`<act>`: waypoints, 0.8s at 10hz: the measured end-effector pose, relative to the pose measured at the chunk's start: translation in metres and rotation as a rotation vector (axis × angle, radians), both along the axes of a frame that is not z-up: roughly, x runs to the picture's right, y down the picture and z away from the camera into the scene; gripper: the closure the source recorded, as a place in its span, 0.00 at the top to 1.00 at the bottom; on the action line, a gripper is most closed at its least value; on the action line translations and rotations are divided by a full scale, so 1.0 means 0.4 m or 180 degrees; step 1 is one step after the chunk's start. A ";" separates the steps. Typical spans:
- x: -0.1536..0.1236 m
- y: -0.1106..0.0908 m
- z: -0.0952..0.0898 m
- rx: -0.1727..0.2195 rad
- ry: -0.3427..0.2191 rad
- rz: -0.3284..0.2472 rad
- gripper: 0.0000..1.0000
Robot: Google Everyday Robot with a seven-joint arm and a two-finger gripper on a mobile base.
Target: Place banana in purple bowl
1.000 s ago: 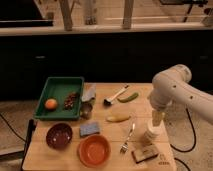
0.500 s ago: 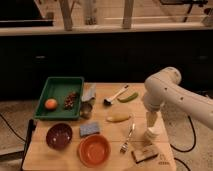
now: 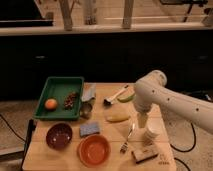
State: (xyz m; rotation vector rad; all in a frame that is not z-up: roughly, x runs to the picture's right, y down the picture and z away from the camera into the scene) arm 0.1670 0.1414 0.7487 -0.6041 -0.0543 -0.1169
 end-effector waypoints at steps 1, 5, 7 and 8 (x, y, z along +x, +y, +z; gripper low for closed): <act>-0.033 0.005 0.012 -0.0013 -0.0049 -0.0014 0.80; -0.078 0.031 0.052 -0.0047 -0.0176 -0.0022 0.80; -0.110 0.048 0.084 -0.0077 -0.0257 0.0005 0.80; -0.122 0.060 0.096 -0.0098 -0.0287 0.0015 0.80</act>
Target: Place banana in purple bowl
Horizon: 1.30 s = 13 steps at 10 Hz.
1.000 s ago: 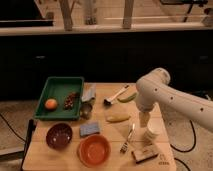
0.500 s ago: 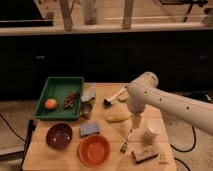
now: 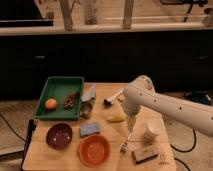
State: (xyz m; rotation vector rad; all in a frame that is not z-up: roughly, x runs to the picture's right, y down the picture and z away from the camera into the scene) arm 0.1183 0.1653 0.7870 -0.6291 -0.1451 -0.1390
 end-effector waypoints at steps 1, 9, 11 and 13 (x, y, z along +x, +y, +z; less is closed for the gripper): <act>-0.014 0.005 0.007 -0.0011 -0.0027 0.0004 0.80; -0.045 0.044 0.111 -0.0097 -0.0145 0.0157 0.80; -0.037 0.055 0.133 -0.0131 -0.0162 0.0160 0.80; -0.037 0.063 0.151 -0.0160 -0.0181 0.0157 0.80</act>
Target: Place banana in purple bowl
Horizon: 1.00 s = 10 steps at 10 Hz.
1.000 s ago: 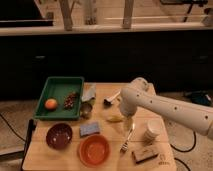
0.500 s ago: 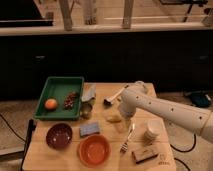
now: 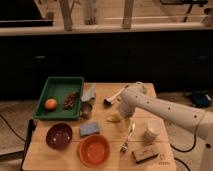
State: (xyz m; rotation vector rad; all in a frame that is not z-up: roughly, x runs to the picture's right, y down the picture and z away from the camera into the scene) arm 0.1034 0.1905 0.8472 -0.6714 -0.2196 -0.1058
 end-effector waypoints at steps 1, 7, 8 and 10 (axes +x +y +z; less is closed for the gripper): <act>0.002 0.002 0.008 -0.0009 0.0001 0.0007 0.80; 0.009 0.007 0.047 -0.0028 0.0020 0.0054 0.69; 0.008 0.005 0.053 -0.0029 0.0015 0.0056 0.59; 0.014 0.004 0.059 -0.0029 0.0024 0.0069 0.39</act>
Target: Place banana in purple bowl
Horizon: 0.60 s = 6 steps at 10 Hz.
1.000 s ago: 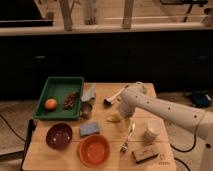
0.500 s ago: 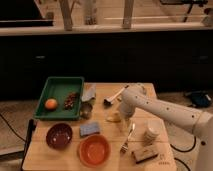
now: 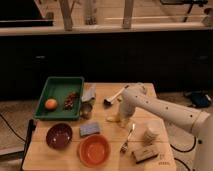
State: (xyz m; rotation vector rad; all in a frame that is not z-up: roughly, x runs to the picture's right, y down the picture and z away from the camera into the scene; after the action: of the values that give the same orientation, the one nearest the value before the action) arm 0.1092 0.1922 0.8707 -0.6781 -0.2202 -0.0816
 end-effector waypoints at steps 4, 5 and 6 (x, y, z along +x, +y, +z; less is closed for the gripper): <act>0.011 -0.017 -0.016 0.0040 -0.0043 -0.0015 0.04; 0.011 -0.031 -0.036 0.0039 -0.0058 -0.0040 0.03; 0.005 -0.059 -0.068 0.0064 -0.0089 -0.0072 0.03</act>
State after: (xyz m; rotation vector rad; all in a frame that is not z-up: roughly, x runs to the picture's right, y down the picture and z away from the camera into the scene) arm 0.1113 0.1687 0.8436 -0.6598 -0.2385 -0.1148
